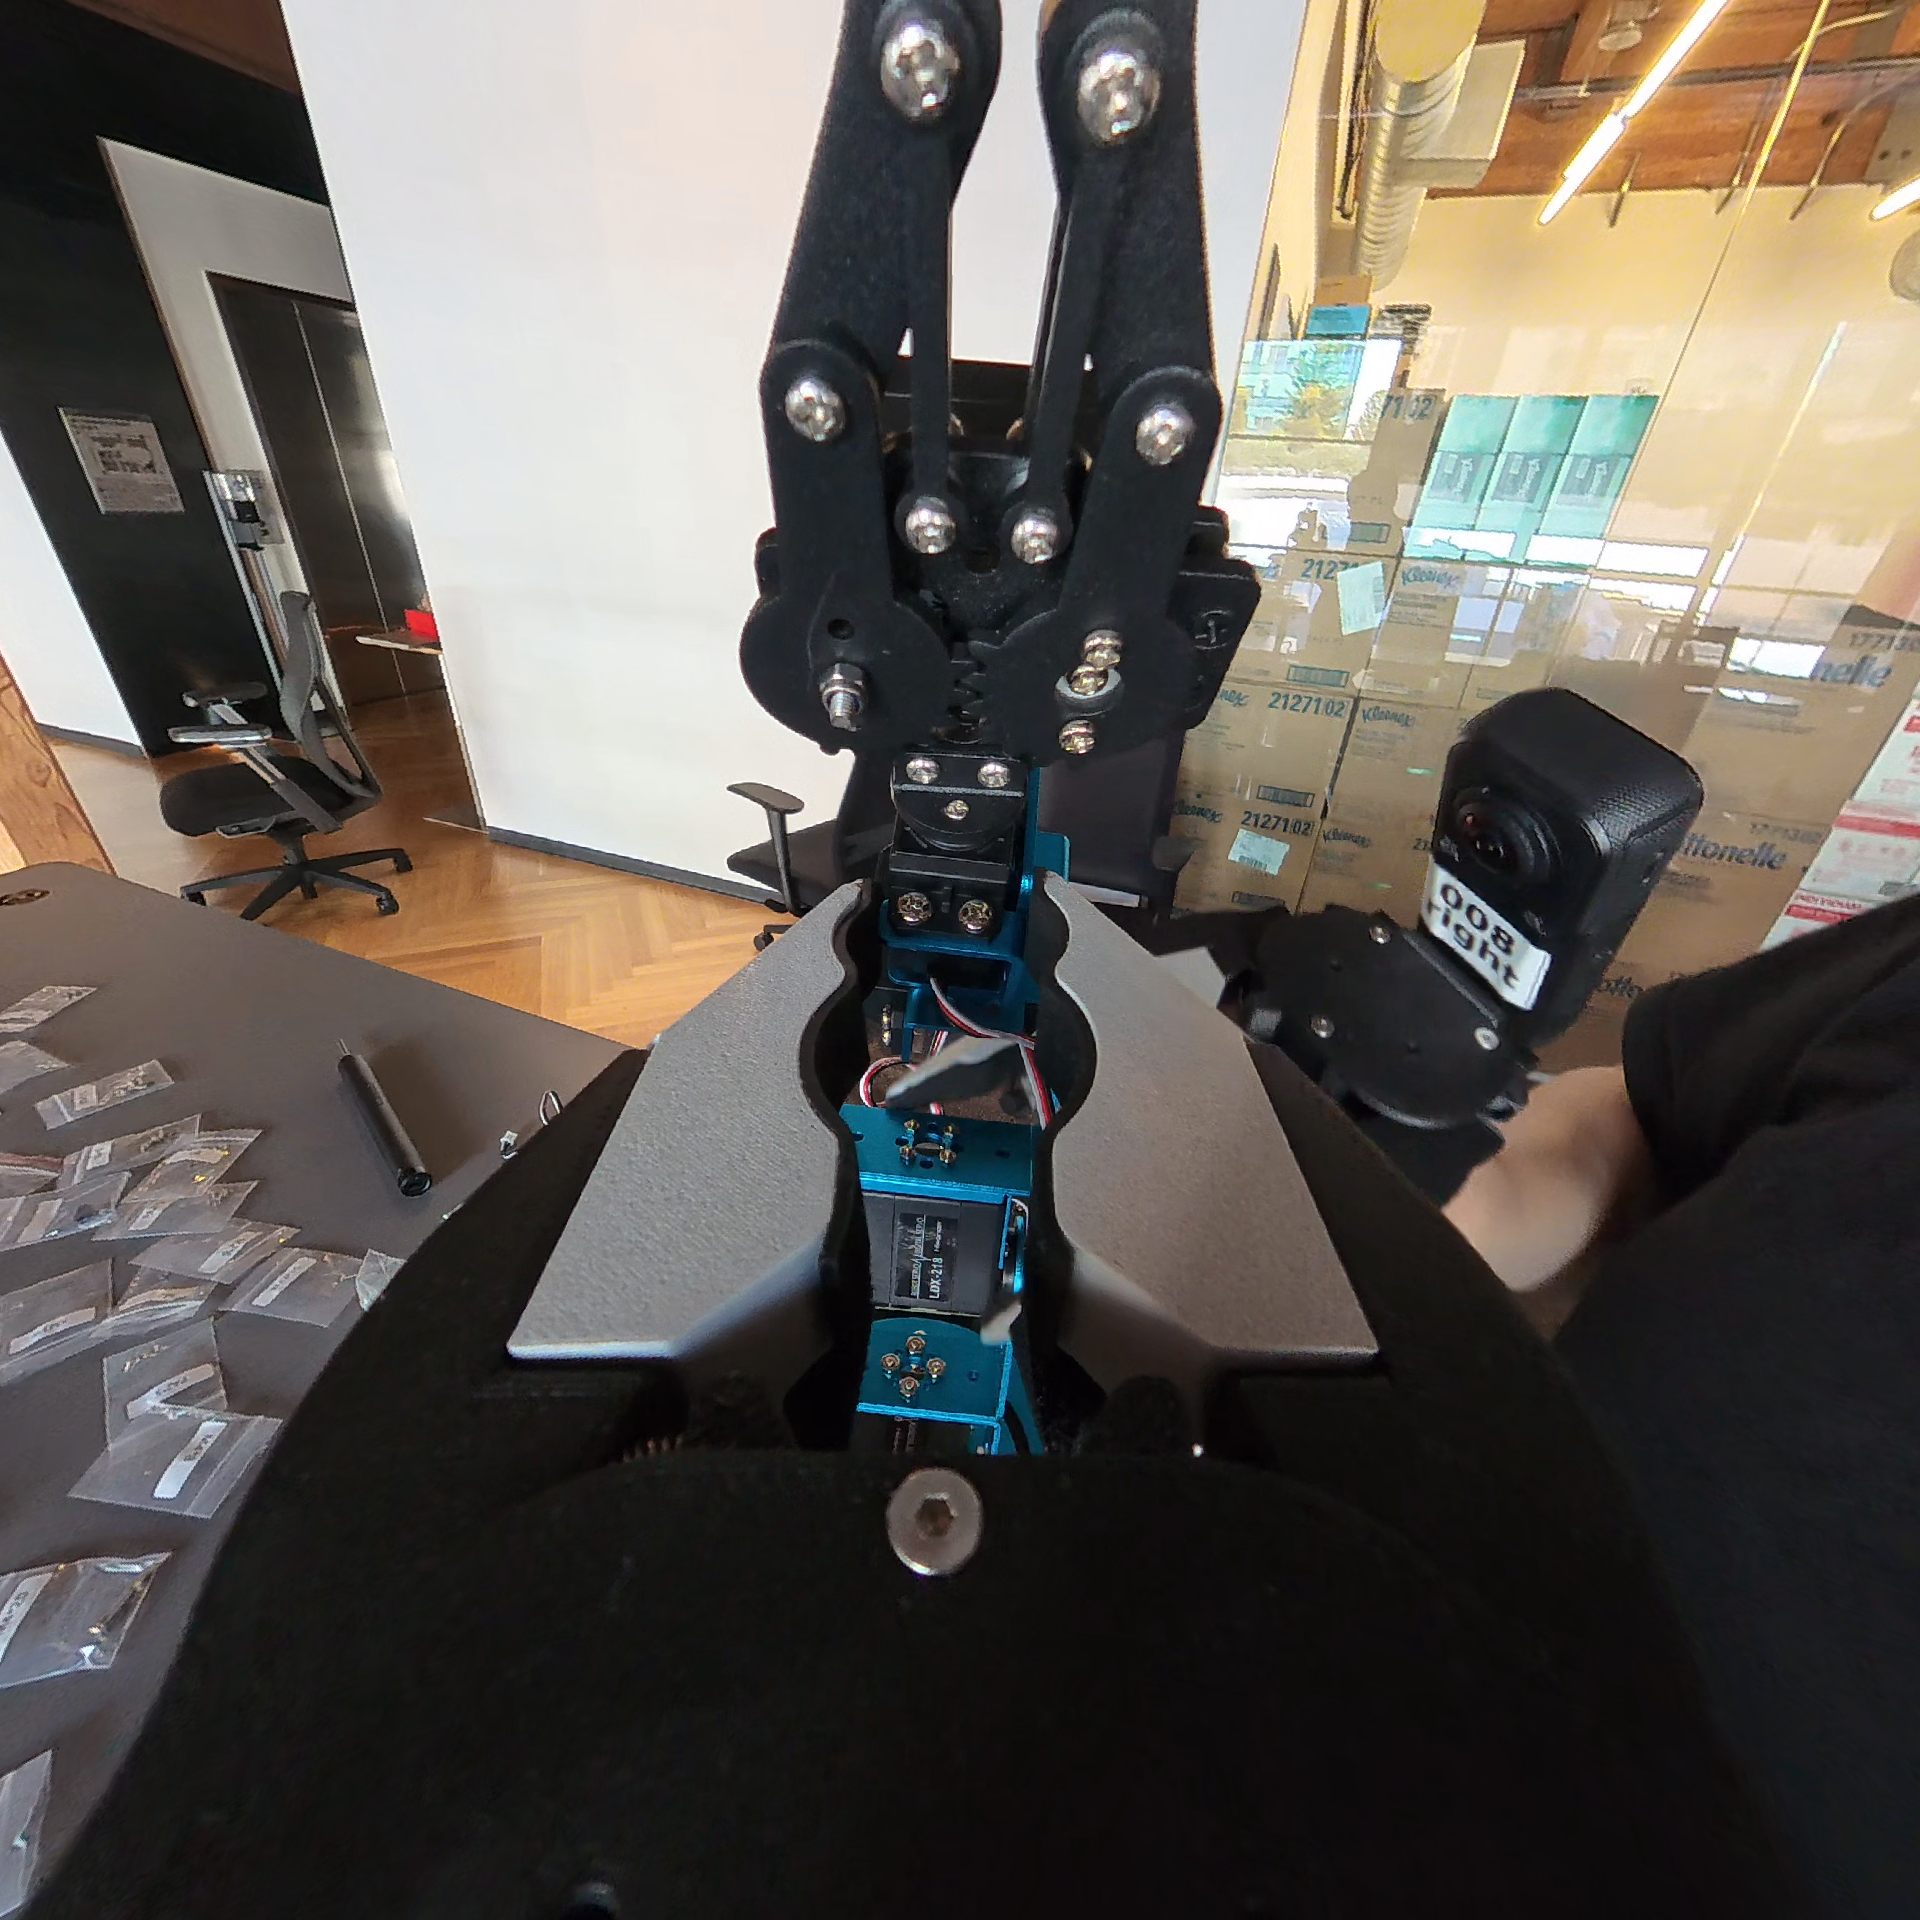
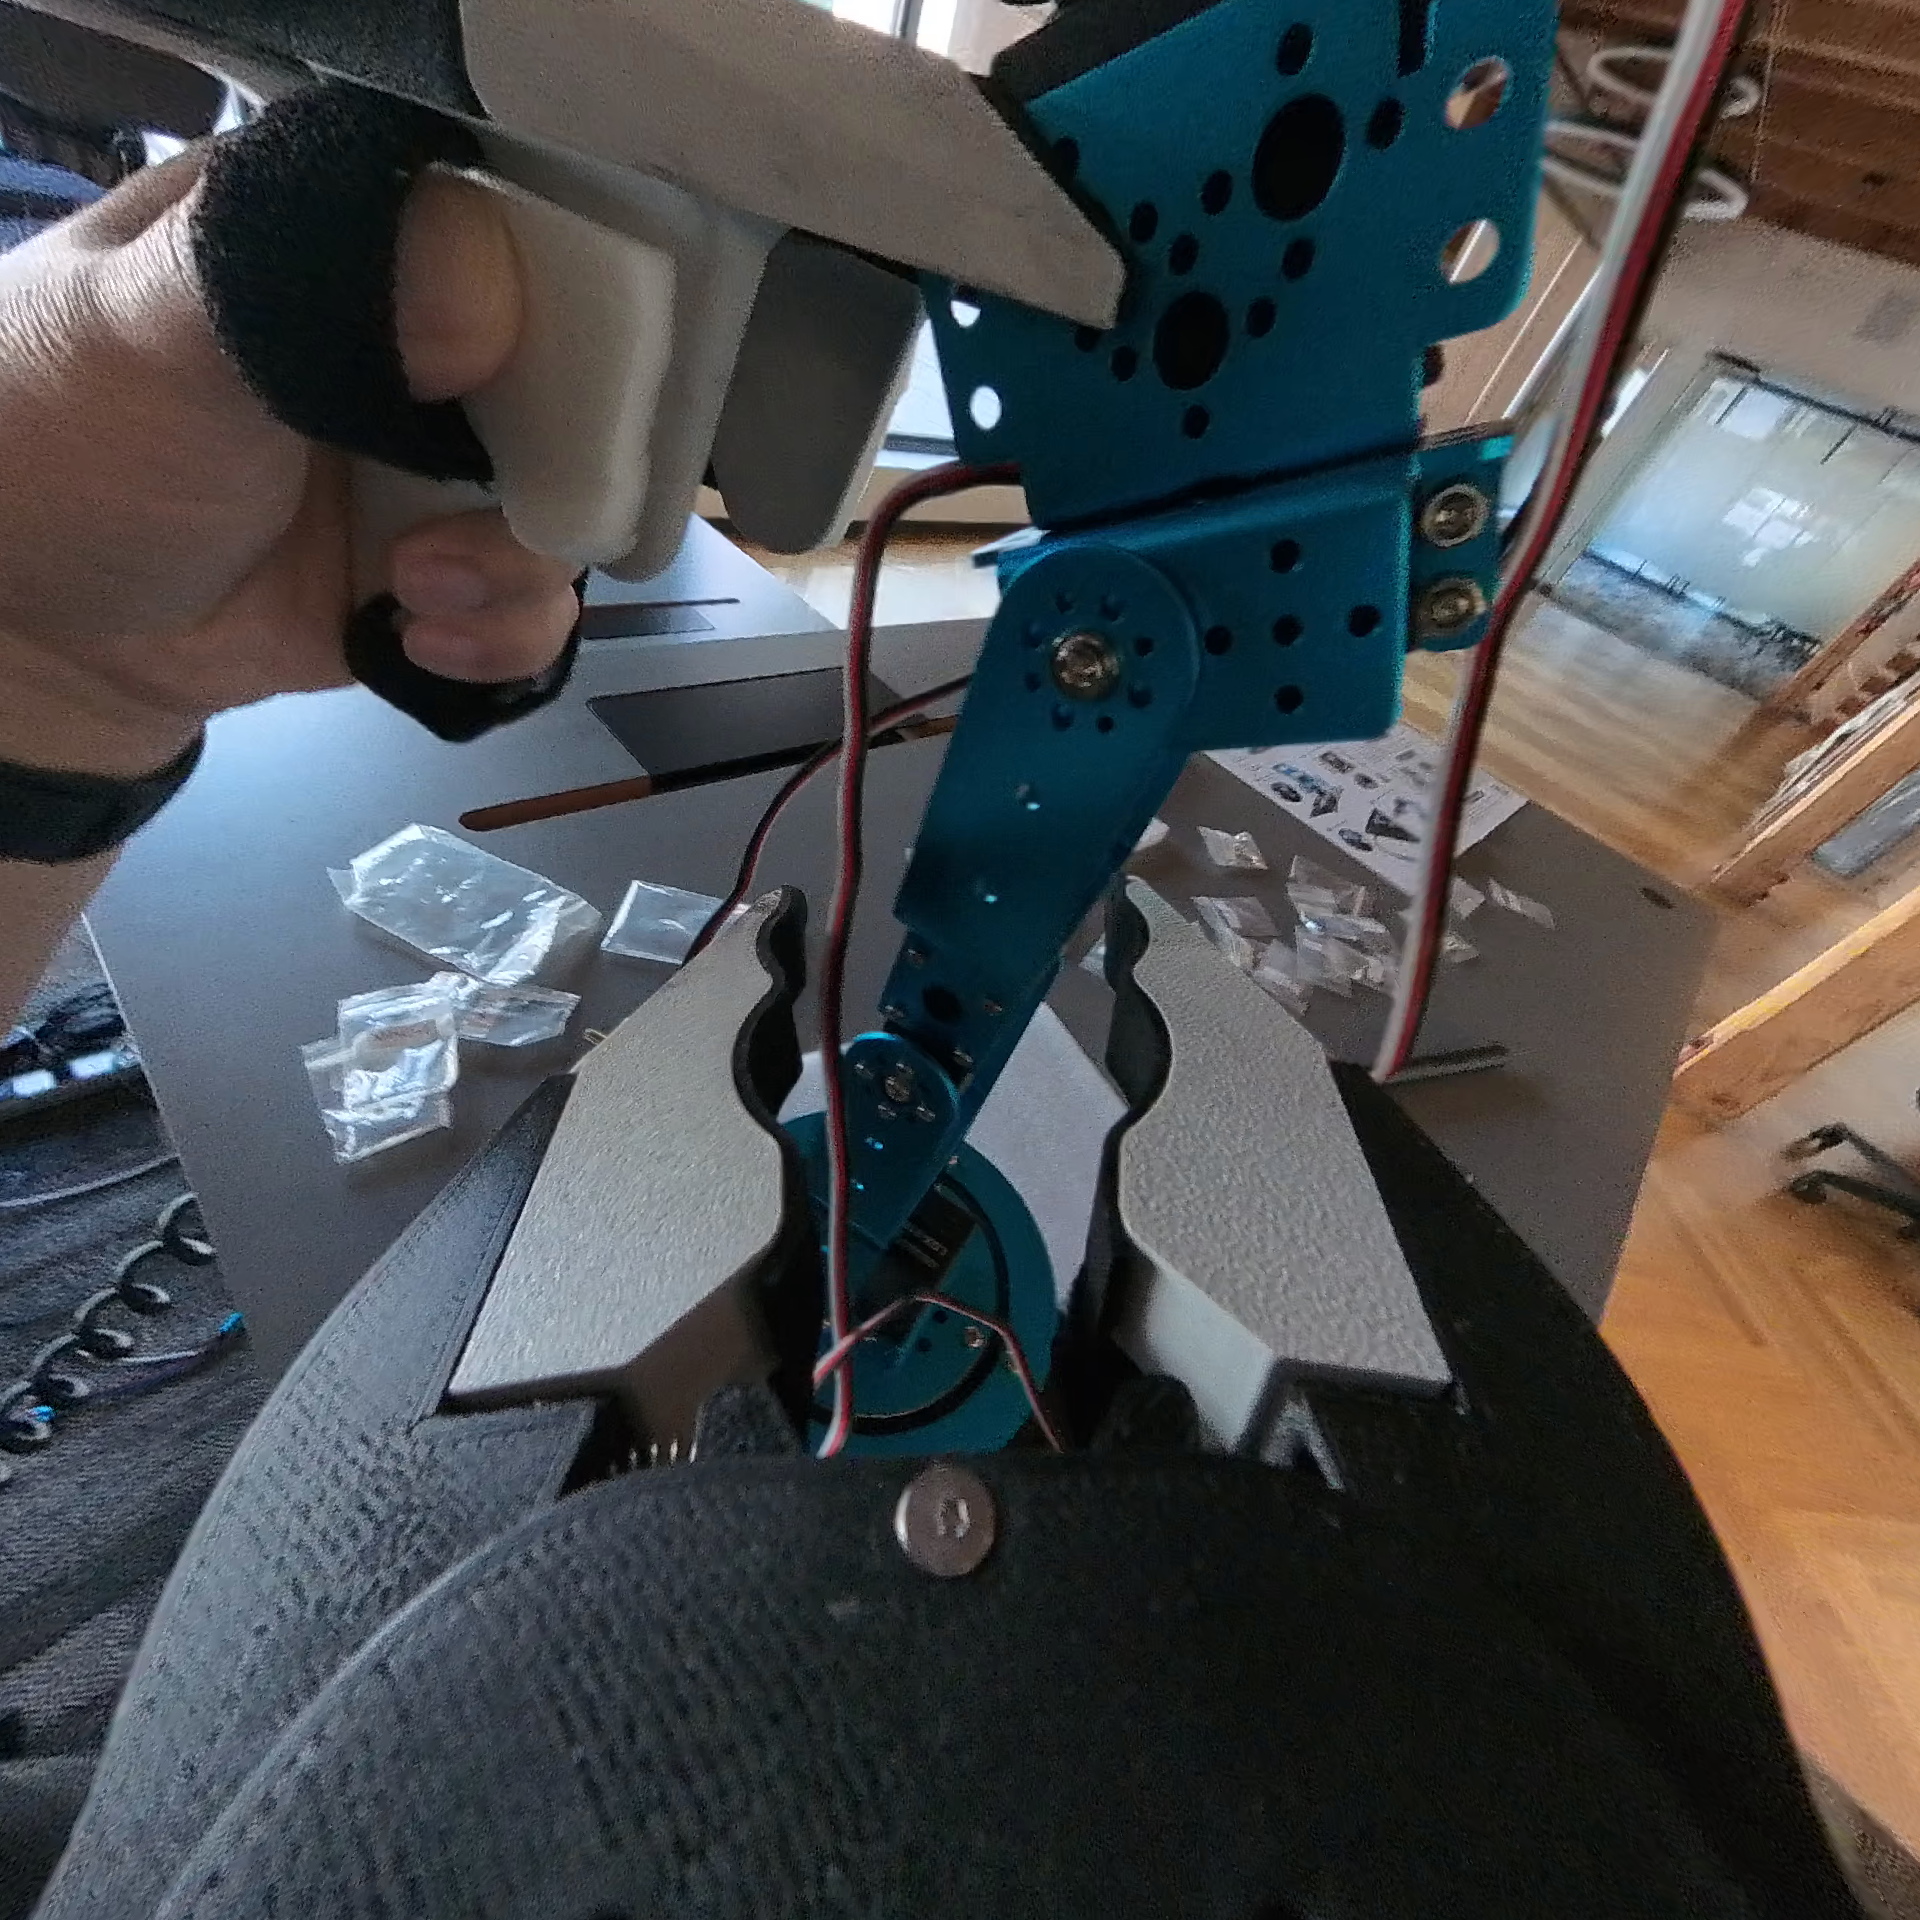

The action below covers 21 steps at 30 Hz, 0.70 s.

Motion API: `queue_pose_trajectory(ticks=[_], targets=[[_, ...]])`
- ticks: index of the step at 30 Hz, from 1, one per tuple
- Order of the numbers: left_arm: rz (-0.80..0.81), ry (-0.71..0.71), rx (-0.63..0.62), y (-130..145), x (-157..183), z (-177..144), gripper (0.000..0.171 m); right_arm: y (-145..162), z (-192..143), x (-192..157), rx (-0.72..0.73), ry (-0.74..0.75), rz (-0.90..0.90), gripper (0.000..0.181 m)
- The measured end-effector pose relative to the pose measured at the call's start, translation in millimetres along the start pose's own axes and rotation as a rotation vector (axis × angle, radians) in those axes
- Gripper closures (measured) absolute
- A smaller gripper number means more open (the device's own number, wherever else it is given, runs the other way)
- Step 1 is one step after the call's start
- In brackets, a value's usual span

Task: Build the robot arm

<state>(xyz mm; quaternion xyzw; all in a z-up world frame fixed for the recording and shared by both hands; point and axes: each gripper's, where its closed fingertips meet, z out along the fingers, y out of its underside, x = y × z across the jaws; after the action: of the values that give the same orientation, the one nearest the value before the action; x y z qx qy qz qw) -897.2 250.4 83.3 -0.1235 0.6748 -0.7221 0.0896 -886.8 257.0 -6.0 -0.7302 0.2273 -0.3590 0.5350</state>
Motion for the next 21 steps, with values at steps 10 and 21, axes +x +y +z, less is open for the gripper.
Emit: queue_pose_trajectory(ticks=[10,21], targets=[[0.014,-0.012,-0.008,-0.1,-1.5,0.9,0.147,12.4,6.2,5.4,-0.051,0.011,0.112,0.146],[0.002,0.059,-0.038,1.5,1.1,-2.2,0.147,17.0,7.0,18.5,-0.100,0.479,0.019,0.149]])
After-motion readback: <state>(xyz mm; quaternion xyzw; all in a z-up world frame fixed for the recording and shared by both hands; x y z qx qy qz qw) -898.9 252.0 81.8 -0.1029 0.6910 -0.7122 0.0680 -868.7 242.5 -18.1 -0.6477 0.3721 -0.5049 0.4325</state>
